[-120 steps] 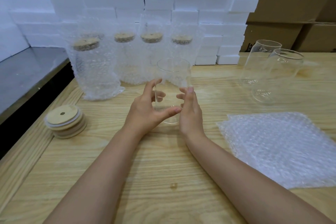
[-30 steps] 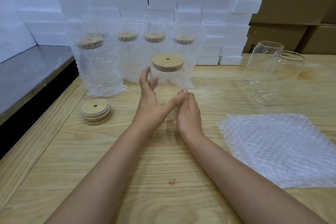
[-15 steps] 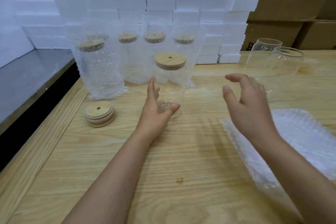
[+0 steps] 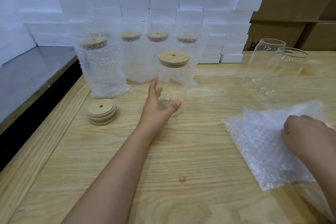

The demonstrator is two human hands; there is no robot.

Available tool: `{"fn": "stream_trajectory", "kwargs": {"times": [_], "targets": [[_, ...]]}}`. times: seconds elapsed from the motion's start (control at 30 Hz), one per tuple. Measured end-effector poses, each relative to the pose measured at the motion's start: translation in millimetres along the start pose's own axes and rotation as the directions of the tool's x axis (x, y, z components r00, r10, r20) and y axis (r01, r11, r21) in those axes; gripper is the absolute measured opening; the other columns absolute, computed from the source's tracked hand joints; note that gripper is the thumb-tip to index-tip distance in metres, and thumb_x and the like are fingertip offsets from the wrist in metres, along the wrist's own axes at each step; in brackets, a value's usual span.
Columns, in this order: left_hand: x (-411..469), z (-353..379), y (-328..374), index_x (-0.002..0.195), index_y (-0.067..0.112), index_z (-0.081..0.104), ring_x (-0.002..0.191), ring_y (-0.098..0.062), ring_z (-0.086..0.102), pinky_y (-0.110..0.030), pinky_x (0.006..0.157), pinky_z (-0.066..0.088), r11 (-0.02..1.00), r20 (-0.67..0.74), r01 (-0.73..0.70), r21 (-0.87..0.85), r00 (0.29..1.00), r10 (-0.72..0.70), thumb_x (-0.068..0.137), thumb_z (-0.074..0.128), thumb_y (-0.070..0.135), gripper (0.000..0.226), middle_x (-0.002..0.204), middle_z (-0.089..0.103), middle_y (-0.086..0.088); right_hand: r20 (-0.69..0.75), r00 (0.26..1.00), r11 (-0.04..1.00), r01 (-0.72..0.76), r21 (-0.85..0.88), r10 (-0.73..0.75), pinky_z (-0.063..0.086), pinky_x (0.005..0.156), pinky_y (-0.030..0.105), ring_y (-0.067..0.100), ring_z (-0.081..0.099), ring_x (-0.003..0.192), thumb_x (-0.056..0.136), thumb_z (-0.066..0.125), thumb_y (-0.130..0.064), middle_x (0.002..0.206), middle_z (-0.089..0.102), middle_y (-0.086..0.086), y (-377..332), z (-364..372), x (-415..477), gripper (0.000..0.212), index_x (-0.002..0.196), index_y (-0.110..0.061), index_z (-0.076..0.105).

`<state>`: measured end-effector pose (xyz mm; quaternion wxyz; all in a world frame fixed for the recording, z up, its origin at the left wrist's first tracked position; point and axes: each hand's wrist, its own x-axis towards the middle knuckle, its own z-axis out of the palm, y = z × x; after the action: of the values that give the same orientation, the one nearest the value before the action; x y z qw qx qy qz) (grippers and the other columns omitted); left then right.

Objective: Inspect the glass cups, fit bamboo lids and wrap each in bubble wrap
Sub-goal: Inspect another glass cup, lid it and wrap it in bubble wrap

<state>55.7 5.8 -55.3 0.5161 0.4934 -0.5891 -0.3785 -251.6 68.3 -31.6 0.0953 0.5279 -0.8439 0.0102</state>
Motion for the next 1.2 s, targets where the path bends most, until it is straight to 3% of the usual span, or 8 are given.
{"fn": "stream_trajectory", "kwargs": {"times": [0.23,0.4,0.47,0.53,0.63,0.83,1.03,1.2], "targets": [[-1.4,-0.7,6.0,0.152,0.024,0.008,0.142,-0.015,0.026,-0.027,0.11,0.027,0.976,-0.035,-0.005,-0.219,0.999,-0.003,0.077,0.056,0.047,0.092,0.151,0.028,-0.008,-0.371,0.928,0.981,0.1,0.167,-0.032,0.045,0.073,0.056,0.048,0.052,0.074,0.076,0.069,0.003,0.078,0.053,0.027,-2.9,-15.2,-1.7,0.011,0.078,0.004,0.058],[0.3,-3.0,4.7,0.148,0.026,0.013,0.138,-0.019,0.034,-0.033,0.111,0.032,0.97,-0.153,-0.063,-0.234,0.988,0.028,0.078,0.049,0.049,0.082,0.143,0.035,-0.005,-0.563,0.792,0.846,0.453,0.283,-0.236,0.042,0.084,0.054,0.044,0.053,0.096,0.077,0.072,-0.006,0.096,0.06,0.019,-35.4,-55.9,-16.1,0.016,0.084,-0.011,0.059],[-2.1,-3.1,5.0,0.144,0.029,0.017,0.134,-0.014,0.036,-0.021,0.104,0.036,0.962,-0.22,-0.134,-0.239,0.972,0.081,0.078,0.052,0.053,0.078,0.14,0.036,-0.004,-0.616,0.716,0.736,0.603,0.308,-0.329,0.038,0.087,0.049,0.039,0.054,0.1,0.078,0.072,-0.006,0.099,0.062,0.012,-52.9,-69.1,-23.1,0.02,0.083,-0.017,0.056],[-6.1,-3.7,5.5,0.132,0.026,0.028,0.119,-0.008,0.043,-0.011,0.091,0.037,0.954,-0.343,-0.261,-0.146,0.918,0.198,0.076,0.049,0.056,0.067,0.127,0.041,-0.005,-0.666,0.63,0.62,0.721,0.309,-0.4,0.035,0.089,0.044,0.037,0.056,0.102,0.076,0.073,-0.002,0.103,0.063,0.012,-73.8,-73.6,-27.4,0.021,0.083,-0.013,0.058],[-7.7,-6.1,2.4,0.102,0.023,0.046,0.084,-0.01,0.048,-0.026,0.076,0.04,0.918,-0.45,-0.394,-0.036,0.827,0.337,0.082,0.047,0.05,0.034,0.094,0.05,-0.004,-0.716,0.509,0.487,0.832,0.267,-0.477,0.037,0.09,0.044,0.041,0.058,0.104,0.072,0.073,0.005,0.11,0.063,0.019,-108.5,-60.8,-34.1,0.016,0.079,-0.004,0.062],[-12.0,-5.1,2.0,0.068,0.024,0.059,0.052,-0.005,0.048,-0.027,0.05,0.036,0.901,-0.265,-0.434,0.007,0.868,0.42,0.088,0.043,0.045,0.033,0.055,0.053,0.01,-0.743,0.311,0.442,0.897,0.024,-0.592,0.047,0.08,0.044,0.038,0.062,0.093,0.068,0.068,0.008,0.105,0.066,0.021,-143.4,-6.9,-51.9,0.015,0.071,-0.005,0.062],[-14.9,-2.2,0.5,0.068,0.022,0.064,0.053,-0.005,0.051,-0.022,0.053,0.041,0.883,-0.119,-0.456,0.112,0.876,0.468,0.082,0.059,0.032,0.018,0.057,0.059,0.008,-0.68,0.361,0.424,0.902,0.08,-0.639,0.043,0.089,0.044,0.035,0.052,0.108,0.076,0.068,-0.011,0.114,0.061,0.021,-142.6,3.8,-49.7,0.003,0.076,-0.01,0.066],[-12.8,-2.9,-0.1,0.071,0.026,0.058,0.054,-0.005,0.048,-0.021,0.054,0.039,0.892,-0.093,-0.437,0.112,0.89,0.447,0.085,0.053,0.032,0.016,0.058,0.053,0.01,-0.678,0.563,0.238,0.822,0.517,-0.473,0.044,0.09,0.025,0.017,0.053,0.106,0.087,0.055,-0.016,0.13,0.046,0.013,-136.3,-2.5,-51.6,0.023,0.107,-0.006,0.064]]}}
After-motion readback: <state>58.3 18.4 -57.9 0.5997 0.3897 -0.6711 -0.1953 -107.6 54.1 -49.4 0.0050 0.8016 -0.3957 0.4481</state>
